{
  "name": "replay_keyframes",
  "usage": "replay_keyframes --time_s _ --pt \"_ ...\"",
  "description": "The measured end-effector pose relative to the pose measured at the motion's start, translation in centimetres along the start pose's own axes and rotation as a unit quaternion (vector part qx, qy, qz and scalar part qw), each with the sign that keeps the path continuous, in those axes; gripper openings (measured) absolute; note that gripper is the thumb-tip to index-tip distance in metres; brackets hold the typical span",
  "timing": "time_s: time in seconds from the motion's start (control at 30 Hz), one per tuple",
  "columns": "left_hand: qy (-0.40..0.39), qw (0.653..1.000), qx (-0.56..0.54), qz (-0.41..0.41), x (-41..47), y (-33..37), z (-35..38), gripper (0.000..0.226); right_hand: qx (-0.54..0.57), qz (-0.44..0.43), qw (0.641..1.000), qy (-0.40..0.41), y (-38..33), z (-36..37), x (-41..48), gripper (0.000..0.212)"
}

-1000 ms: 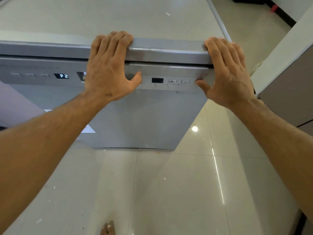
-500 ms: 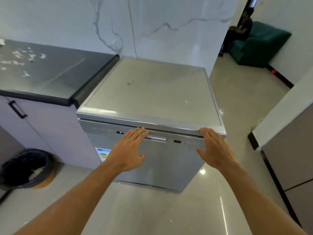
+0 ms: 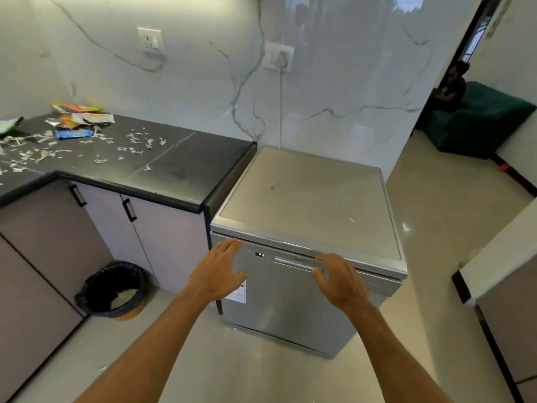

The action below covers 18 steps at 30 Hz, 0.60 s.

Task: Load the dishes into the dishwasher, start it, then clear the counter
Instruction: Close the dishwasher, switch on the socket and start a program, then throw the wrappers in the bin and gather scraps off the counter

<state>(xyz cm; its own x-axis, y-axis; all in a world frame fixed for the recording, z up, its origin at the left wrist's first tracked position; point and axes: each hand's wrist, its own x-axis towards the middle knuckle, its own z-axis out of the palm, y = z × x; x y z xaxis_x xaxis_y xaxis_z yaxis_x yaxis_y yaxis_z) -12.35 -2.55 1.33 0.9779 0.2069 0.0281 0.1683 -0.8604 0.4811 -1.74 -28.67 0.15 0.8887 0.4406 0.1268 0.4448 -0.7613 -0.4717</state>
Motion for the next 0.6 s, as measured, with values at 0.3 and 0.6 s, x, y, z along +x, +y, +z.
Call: replay_keyframes --time_s 0.3,0.6 --pt "0.035 0.999 -0.005 0.004 1.2 -4.3 -5.4 0.069 0.047 -0.025 0.998 0.023 -9.4 2.3 4.4 0.038" --pt "0.052 0.998 -0.020 -0.003 1.4 -9.9 -6.5 0.060 0.072 -0.027 0.997 0.005 -17.0 8.2 7.1 0.039"
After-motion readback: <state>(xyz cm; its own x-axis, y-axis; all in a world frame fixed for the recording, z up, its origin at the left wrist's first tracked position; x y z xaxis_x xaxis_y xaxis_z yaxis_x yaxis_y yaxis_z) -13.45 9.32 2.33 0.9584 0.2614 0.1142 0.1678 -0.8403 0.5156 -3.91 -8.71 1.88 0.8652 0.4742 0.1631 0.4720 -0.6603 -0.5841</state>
